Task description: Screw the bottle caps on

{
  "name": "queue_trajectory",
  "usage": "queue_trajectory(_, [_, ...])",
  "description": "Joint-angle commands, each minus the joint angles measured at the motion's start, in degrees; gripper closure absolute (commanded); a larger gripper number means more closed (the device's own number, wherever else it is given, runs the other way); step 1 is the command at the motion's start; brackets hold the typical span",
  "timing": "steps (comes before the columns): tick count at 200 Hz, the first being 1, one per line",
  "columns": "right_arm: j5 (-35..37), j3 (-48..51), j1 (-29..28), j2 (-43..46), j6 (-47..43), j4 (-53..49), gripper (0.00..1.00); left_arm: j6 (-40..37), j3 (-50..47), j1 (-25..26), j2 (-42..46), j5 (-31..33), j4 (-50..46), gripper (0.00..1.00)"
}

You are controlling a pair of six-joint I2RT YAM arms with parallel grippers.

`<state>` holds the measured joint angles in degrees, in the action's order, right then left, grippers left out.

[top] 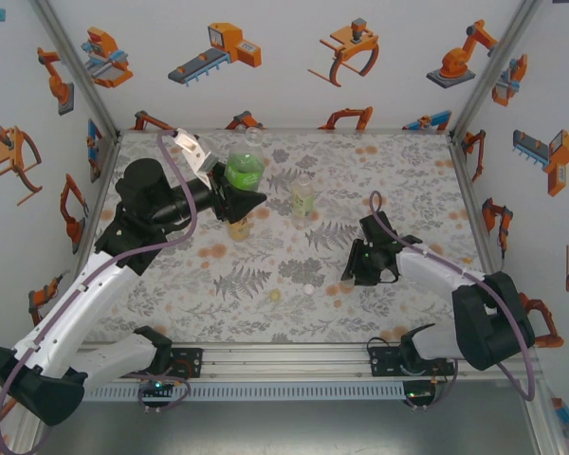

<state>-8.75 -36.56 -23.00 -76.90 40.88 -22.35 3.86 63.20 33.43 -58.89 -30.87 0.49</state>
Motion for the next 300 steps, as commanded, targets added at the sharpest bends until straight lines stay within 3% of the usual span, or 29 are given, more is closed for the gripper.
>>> queue_trajectory(1, [2.6,-3.4,0.0,0.2,-1.6,-4.6,0.58,0.6,1.7,0.4,0.3,-0.6,1.7,0.91])
queue_trajectory(108, [14.8,-11.9,-8.0,-6.0,-4.1,-13.2,0.47,1.0,-0.1,0.5,1.3,0.5,2.9,0.89])
queue_trajectory(209, [16.5,-12.8,-12.9,-10.8,-3.0,-12.2,0.53,1.1,-1.4,0.5,2.8,1.3,2.4,0.89])
queue_trajectory(300, [16.3,-12.7,-13.8,-11.8,-2.1,-12.9,0.56,1.4,-1.4,0.5,2.4,1.4,2.3,0.89])
